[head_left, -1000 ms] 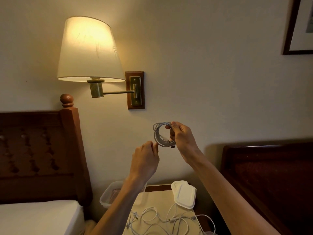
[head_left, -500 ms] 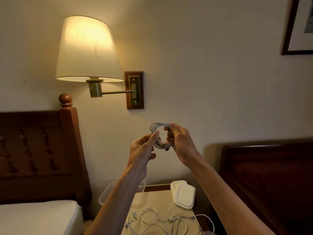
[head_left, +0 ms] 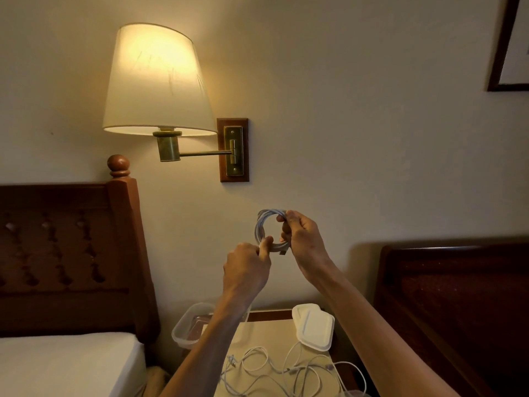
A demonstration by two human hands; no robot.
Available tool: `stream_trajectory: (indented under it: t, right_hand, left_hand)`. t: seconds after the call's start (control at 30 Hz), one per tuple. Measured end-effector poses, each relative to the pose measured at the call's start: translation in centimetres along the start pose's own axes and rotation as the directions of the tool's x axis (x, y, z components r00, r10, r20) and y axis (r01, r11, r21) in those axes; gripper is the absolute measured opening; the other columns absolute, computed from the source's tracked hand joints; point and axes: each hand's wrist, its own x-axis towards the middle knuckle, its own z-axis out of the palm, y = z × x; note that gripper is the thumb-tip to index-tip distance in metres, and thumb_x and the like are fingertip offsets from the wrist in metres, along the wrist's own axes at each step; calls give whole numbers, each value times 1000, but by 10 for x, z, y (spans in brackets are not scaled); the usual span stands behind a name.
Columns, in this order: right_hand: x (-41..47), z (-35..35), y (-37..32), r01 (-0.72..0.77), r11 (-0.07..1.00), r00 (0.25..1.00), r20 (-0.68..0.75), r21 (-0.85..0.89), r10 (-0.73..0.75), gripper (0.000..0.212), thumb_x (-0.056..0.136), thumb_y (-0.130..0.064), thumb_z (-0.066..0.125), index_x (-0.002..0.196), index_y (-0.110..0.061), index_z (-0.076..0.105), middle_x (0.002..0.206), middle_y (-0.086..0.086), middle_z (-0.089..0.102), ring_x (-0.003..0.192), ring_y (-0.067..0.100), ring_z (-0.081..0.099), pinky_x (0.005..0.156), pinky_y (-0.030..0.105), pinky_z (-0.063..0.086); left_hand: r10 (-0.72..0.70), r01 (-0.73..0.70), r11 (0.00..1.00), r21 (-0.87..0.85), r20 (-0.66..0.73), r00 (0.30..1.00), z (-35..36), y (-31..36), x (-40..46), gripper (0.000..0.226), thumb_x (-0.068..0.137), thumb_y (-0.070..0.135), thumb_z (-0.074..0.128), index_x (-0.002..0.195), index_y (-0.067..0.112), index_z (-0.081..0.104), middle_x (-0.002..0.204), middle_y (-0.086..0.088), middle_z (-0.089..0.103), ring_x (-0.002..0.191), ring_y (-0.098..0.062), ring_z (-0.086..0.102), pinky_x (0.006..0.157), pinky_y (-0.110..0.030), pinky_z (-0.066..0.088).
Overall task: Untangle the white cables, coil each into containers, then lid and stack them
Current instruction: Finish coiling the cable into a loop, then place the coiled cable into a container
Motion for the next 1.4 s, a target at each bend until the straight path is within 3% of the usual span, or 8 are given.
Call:
stream_trajectory:
  t: [0.27, 0.37, 0.47, 0.6, 0.73, 0.93, 1.13, 1.4]
  right_hand:
    - [7, 1, 6, -114, 986, 993, 36, 121, 110, 36, 106, -27, 33, 94, -8, 62, 69, 1, 41, 65, 13, 42, 63, 27, 43]
    - [6, 1, 11, -82, 993, 994, 82, 83, 75, 36, 107, -27, 32, 95, -9, 61, 69, 0, 42, 65, 13, 43, 62, 27, 44]
    - [4, 2, 18, -97, 993, 987, 133, 70, 87, 37, 107, -27, 31, 97, -9, 62, 71, 0, 44, 68, 12, 44, 68, 28, 44]
    - [0, 4, 36, -166, 981, 974, 173, 97, 148, 37, 107, -26, 31, 97, -7, 61, 69, 0, 43, 66, 12, 42, 66, 27, 41]
    - [-9, 11, 63, -273, 954, 936, 263, 124, 234, 35, 107, -22, 32, 93, -5, 59, 65, -1, 42, 61, 12, 41, 63, 27, 40]
    - [-17, 30, 129, -482, 859, 837, 380, 173, 393, 35, 106, -22, 35, 105, -4, 65, 80, 8, 61, 74, 16, 58, 81, 38, 54]
    - [-16, 60, 224, -567, 823, 811, 156, -23, 563, 27, 100, -19, 47, 110, -6, 68, 107, 13, 71, 94, 27, 68, 81, 35, 57]
    - [13, 106, 332, -616, 622, 738, -79, -484, 670, 35, 97, -22, 44, 103, -1, 71, 104, 17, 69, 99, 32, 63, 85, 33, 44]
  left_hand:
    - [1, 9, 982, -187, 52, 999, 3, -26, -21, 53, 99, 40, 45, 57, 14, 63, 46, 5, 54, 38, -3, 42, 44, -20, 34]
    - [43, -34, 998, -61, 153, 987, -11, -31, -3, 32, 99, 41, 46, 92, 19, 67, 84, 2, 65, 72, -7, 56, 62, -26, 42]
    - [135, -62, 934, -352, 188, 973, -21, -34, 10, 30, 93, 14, 61, 121, 22, 55, 108, -2, 63, 85, -16, 58, 64, -25, 46]
    - [60, 300, 699, -649, 472, 879, -24, -46, 19, 30, 82, -6, 56, 106, 10, 65, 84, -5, 58, 73, -14, 52, 58, -26, 38]
    - [-57, 458, 702, -546, 597, 800, -18, -69, 18, 19, 89, 33, 50, 83, 18, 58, 69, 2, 43, 61, -11, 38, 59, -30, 32]
    - [-146, 286, 864, -414, 337, 930, 8, -120, 1, 43, 104, 39, 30, 70, 24, 51, 61, 9, 45, 52, -5, 43, 53, -22, 36]
    - [-197, 252, 934, -253, 224, 954, 24, -195, -12, 38, 105, 39, 27, 104, 26, 63, 92, 1, 60, 83, -9, 57, 77, -26, 48]
    - [27, -38, 998, 59, 182, 983, 41, -268, -27, 27, 102, 34, 31, 78, 26, 41, 77, 11, 43, 80, -16, 41, 73, -27, 34]
